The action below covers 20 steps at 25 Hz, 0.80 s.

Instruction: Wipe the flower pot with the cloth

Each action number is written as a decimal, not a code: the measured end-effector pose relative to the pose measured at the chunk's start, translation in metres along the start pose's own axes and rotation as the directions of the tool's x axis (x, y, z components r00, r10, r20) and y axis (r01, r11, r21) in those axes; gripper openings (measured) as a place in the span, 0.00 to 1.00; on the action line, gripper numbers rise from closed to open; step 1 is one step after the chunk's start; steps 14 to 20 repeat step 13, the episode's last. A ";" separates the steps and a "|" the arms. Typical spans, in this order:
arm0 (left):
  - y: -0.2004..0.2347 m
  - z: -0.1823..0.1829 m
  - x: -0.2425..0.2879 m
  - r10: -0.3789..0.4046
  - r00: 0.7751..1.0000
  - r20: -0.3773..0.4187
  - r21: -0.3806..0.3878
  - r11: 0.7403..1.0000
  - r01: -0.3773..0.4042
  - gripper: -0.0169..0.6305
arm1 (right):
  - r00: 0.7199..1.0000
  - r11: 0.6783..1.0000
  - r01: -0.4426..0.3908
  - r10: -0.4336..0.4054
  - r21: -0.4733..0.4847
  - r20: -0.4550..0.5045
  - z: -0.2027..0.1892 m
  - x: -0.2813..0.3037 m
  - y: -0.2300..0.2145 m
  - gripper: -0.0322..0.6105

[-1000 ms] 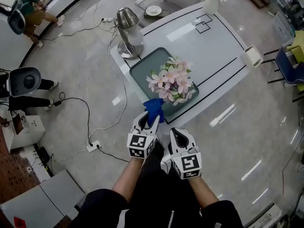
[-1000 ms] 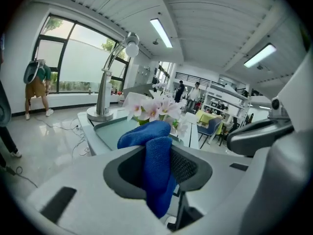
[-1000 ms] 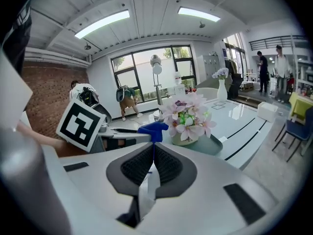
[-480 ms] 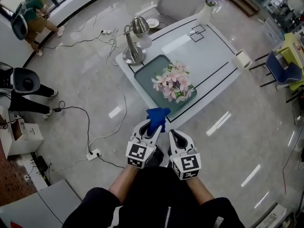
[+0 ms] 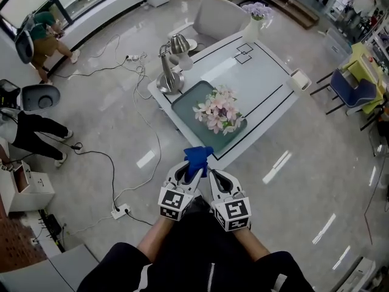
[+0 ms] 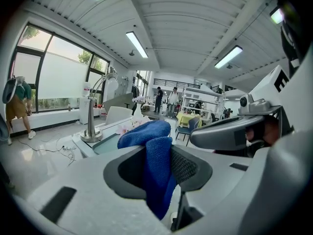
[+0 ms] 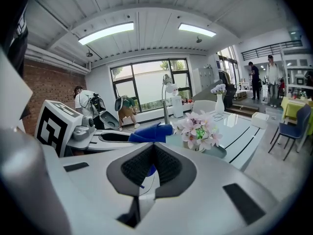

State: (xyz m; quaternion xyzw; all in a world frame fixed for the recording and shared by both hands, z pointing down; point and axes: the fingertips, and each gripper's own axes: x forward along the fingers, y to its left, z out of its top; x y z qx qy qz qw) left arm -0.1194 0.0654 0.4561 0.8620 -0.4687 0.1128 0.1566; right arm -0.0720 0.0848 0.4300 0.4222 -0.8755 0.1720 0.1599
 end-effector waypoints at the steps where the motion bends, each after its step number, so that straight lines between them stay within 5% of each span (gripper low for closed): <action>1: 0.000 0.001 -0.001 -0.001 1.000 0.002 0.003 1.000 0.001 0.24 | 1.000 1.000 0.000 0.000 0.000 0.003 0.001 0.000 0.002 0.06; 20: -0.005 0.006 -0.014 -0.022 0.999 0.031 0.019 1.000 0.022 0.24 | 1.000 1.000 0.012 -0.012 -0.016 0.016 0.007 -0.011 0.010 0.06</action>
